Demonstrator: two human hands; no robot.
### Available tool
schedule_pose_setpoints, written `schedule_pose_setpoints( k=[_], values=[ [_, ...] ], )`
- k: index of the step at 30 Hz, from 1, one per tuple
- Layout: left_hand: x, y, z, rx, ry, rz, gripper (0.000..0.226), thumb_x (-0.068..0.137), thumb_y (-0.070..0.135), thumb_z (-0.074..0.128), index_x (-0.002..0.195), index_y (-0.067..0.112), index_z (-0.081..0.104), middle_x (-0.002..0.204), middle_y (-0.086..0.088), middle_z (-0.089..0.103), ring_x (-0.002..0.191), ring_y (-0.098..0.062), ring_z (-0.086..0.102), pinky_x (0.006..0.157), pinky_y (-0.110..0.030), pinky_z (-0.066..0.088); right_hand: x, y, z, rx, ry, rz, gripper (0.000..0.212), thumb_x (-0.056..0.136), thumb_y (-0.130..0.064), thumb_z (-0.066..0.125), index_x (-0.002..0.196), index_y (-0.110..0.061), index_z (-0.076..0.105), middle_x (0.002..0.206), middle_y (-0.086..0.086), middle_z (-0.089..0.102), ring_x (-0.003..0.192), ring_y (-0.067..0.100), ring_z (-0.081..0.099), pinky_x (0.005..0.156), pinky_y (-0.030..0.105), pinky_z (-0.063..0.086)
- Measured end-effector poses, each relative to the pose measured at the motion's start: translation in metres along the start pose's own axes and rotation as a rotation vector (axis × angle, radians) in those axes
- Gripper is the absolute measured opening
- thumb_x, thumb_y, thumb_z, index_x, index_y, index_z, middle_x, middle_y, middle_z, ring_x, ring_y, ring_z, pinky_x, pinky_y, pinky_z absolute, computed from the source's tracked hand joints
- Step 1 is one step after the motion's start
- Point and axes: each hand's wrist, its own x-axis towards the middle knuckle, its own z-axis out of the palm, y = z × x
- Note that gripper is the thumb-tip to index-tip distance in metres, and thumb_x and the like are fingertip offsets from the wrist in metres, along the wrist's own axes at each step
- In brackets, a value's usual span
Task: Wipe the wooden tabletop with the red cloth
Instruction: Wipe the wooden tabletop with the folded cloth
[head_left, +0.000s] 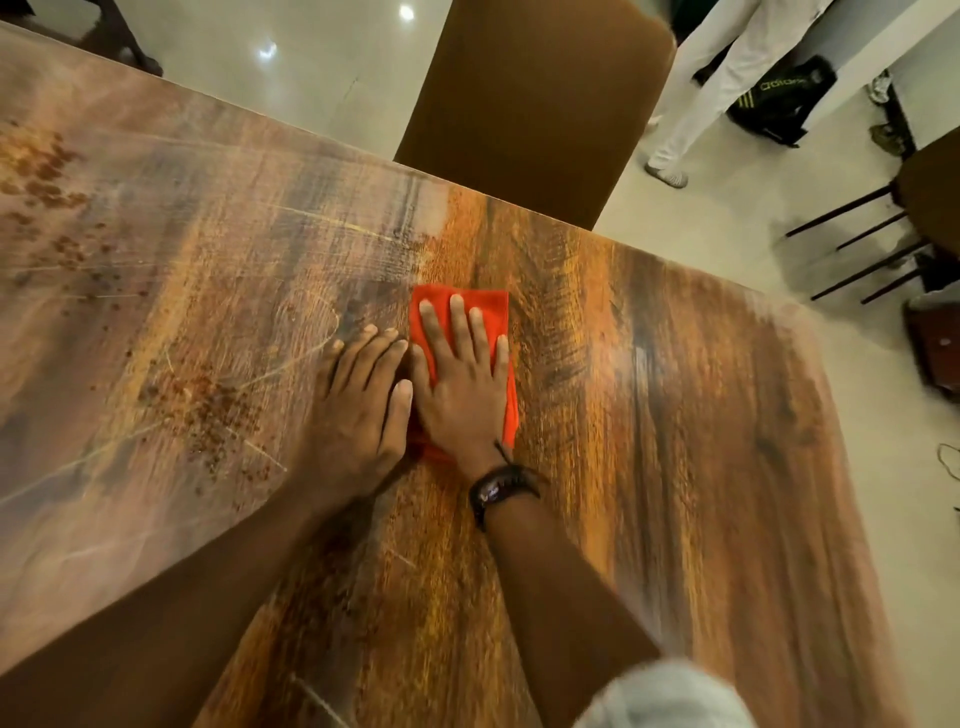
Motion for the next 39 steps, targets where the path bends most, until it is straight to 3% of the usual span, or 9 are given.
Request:
schedule_pose_setpoints(
  k=[6,10,15,21,27,35,39],
  values=[
    [0.002,-0.003,-0.001,-0.091,-0.029,-0.055,0.059,0.102,0.039,0.021,0.146,0.007,0.043,0.154,-0.008,0.041,0.149,-0.019,0.026,0.124,-0.045,0.015,-0.103,-0.020,0.009,-0.012,0.044,0.046,0.058,0.102,-0.043,0.032,0.158,-0.036,0.019,0.168,-0.004,0.013,0.155,0.015,0.005,0.122,0.053,0.008],
    [0.003,-0.001,-0.003,-0.105,-0.025,-0.055,0.059,0.101,0.039,0.022,0.144,0.006,0.044,0.153,-0.010,0.042,0.148,-0.021,0.027,0.124,-0.044,0.015,-0.077,-0.017,0.007,-0.019,0.013,0.048,0.057,0.103,-0.047,0.031,0.158,-0.038,0.019,0.168,-0.005,0.010,0.155,0.015,0.001,0.124,0.052,0.004],
    [0.002,0.003,-0.004,-0.137,-0.011,-0.100,0.060,0.101,0.042,0.024,0.145,0.005,0.042,0.152,-0.012,0.041,0.145,-0.023,0.030,0.122,-0.044,0.019,-0.018,-0.014,0.005,-0.073,0.012,0.060,0.060,0.102,-0.051,0.011,0.160,-0.036,0.010,0.169,-0.002,0.002,0.156,0.021,-0.002,0.124,0.052,-0.002],
    [-0.006,0.001,-0.013,-0.258,0.005,-0.067,0.048,0.104,0.036,0.032,0.140,0.007,0.045,0.141,-0.010,0.048,0.132,-0.021,0.042,0.114,-0.046,0.032,-0.004,-0.014,0.008,-0.045,-0.030,0.077,0.057,0.107,-0.048,0.025,0.159,-0.035,0.006,0.169,0.000,-0.001,0.156,0.021,-0.004,0.124,0.051,-0.004],
    [-0.116,0.003,-0.052,0.057,-0.098,-0.048,0.054,0.103,0.038,0.029,0.145,0.005,0.040,0.149,-0.014,0.042,0.142,-0.029,0.035,0.118,-0.052,0.025,-0.095,-0.026,0.010,0.009,0.083,0.073,0.060,0.101,-0.050,0.035,0.157,-0.032,0.027,0.166,0.002,0.020,0.154,0.023,0.015,0.124,0.050,0.003],
    [-0.187,-0.014,-0.070,0.268,-0.124,0.073,0.060,0.099,0.038,0.035,0.146,0.001,0.039,0.152,-0.017,0.040,0.146,-0.033,0.029,0.120,-0.054,0.019,-0.289,-0.050,0.012,0.039,0.041,0.074,0.059,0.103,-0.049,0.035,0.159,-0.034,0.020,0.168,-0.003,0.013,0.155,0.017,0.006,0.123,0.053,0.011],
    [-0.186,-0.014,-0.067,0.301,-0.119,0.096,0.061,0.098,0.039,0.038,0.146,0.002,0.040,0.154,-0.016,0.038,0.147,-0.033,0.028,0.119,-0.056,0.021,-0.313,-0.051,0.011,0.011,0.011,0.050,0.058,0.104,-0.046,0.034,0.159,-0.036,0.018,0.168,-0.003,0.012,0.155,0.017,0.006,0.121,0.055,0.011]
  ],
)
